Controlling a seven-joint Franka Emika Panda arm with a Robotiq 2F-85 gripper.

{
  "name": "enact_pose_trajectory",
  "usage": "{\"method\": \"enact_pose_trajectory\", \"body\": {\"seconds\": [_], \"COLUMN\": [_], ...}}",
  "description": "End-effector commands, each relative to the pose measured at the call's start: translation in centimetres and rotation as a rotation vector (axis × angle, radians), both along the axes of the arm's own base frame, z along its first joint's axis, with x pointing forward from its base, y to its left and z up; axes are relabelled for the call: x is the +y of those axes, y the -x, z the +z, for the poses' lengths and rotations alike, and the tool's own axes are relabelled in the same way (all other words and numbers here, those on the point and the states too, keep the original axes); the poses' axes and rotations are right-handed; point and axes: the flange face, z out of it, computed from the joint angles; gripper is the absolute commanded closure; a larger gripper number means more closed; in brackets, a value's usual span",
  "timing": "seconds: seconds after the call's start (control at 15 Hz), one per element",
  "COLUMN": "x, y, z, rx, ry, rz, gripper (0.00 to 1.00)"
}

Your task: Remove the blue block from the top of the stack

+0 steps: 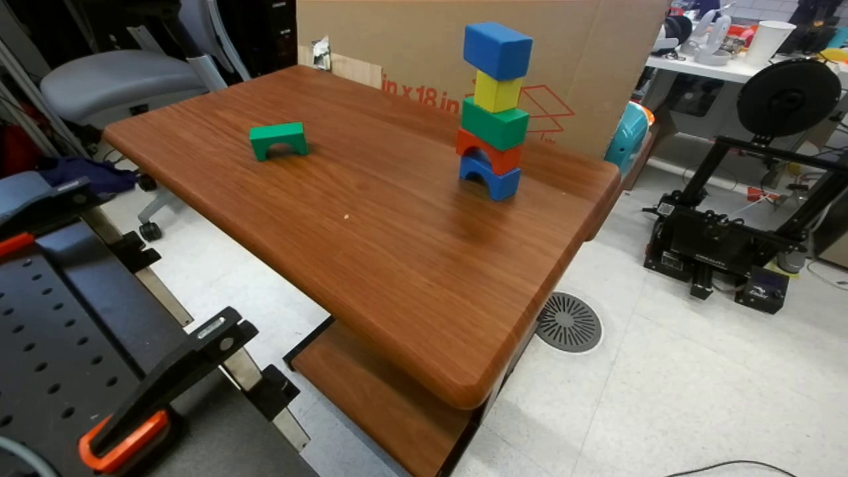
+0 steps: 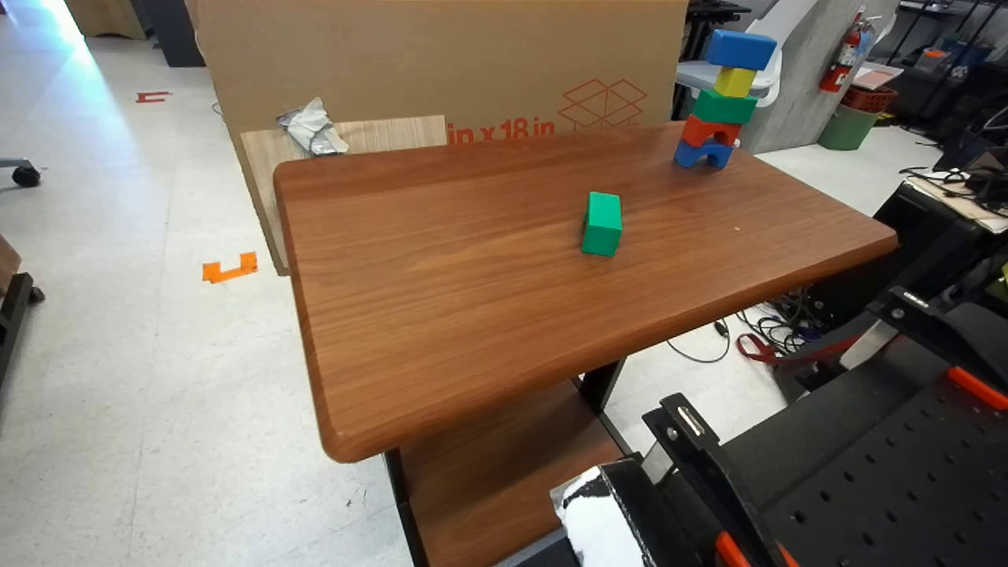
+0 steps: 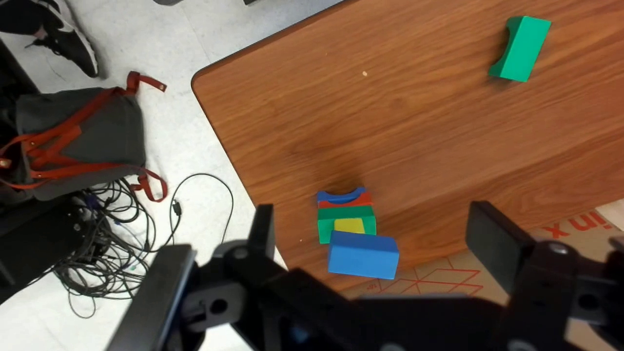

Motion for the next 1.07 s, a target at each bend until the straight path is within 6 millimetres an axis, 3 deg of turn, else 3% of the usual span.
{"method": "enact_pose_trajectory", "body": {"seconds": [0.0, 0.47, 1.0], "x": [-0.9, -2.0, -1.9], "y": [-2.0, -4.6, -7.4], "z": [-1.3, -3.2, -6.0], "rx": [0.001, 0.001, 0.004], "ry": [-0.024, -0.064, -0.054], "rz": [-0.059, -0.080, -0.071], "gripper": [0.00, 0.00, 0.00]}}
